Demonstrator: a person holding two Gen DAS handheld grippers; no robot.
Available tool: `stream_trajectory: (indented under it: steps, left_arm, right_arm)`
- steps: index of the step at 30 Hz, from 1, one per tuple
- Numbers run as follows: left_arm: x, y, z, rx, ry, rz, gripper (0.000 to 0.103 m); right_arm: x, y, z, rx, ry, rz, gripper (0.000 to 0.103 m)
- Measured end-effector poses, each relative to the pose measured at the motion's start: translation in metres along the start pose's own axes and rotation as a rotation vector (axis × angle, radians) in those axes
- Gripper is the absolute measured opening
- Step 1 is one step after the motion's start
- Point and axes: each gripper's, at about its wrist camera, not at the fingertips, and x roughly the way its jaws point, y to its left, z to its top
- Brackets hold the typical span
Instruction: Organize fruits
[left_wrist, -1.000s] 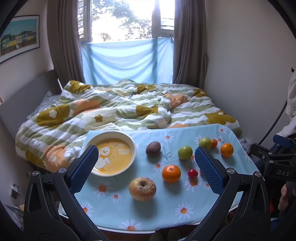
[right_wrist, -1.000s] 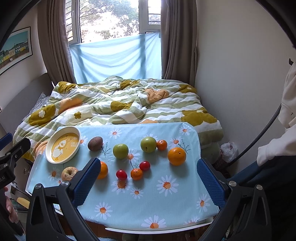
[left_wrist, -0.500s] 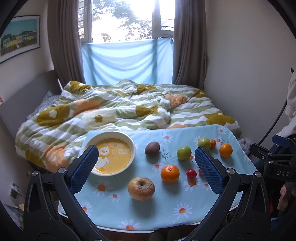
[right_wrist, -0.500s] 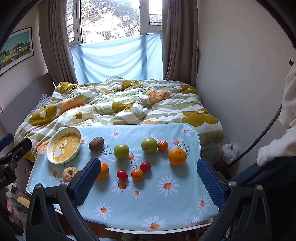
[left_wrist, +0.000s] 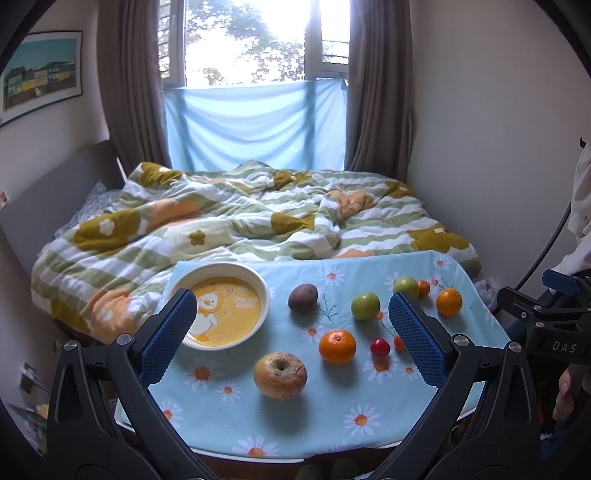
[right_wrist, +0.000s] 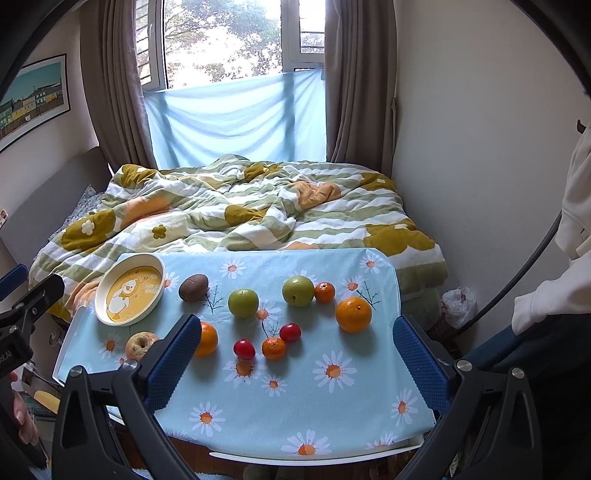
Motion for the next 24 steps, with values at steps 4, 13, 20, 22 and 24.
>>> stream_trajectory:
  steps: [4,13,20,22,24]
  left_arm:
    - [-0.0001,0.0001,-0.0003,0.0,0.0,-0.001,0.103]
    - [-0.0011,-0.0002,-0.0005,-0.001,-0.001,0.0,0.103]
    - [-0.0016,0.0006,-0.0008,-0.002,0.0,-0.005,0.103]
    - [-0.002,0.0003,-0.0016,-0.015,0.007,-0.015,0.103]
    - [-0.0005,0.0,-0.0034,-0.035,0.025,-0.022,0.103]
  right_arm:
    - [-0.0005,0.0,-0.0004,-0.001,-0.001,-0.002,0.103]
    - [-0.0009,-0.0006,-0.0002,0.001,-0.002,0.0,0.103]
    - [-0.001,-0.0017,-0.0009,-0.001,-0.003,0.0,0.103]
    - [-0.0001,-0.0006,-0.0002,-0.011,0.0,0.004,0.103]
    - [0.0039,0.0061,0.0037,-0.026,0.011,0.004,0.103]
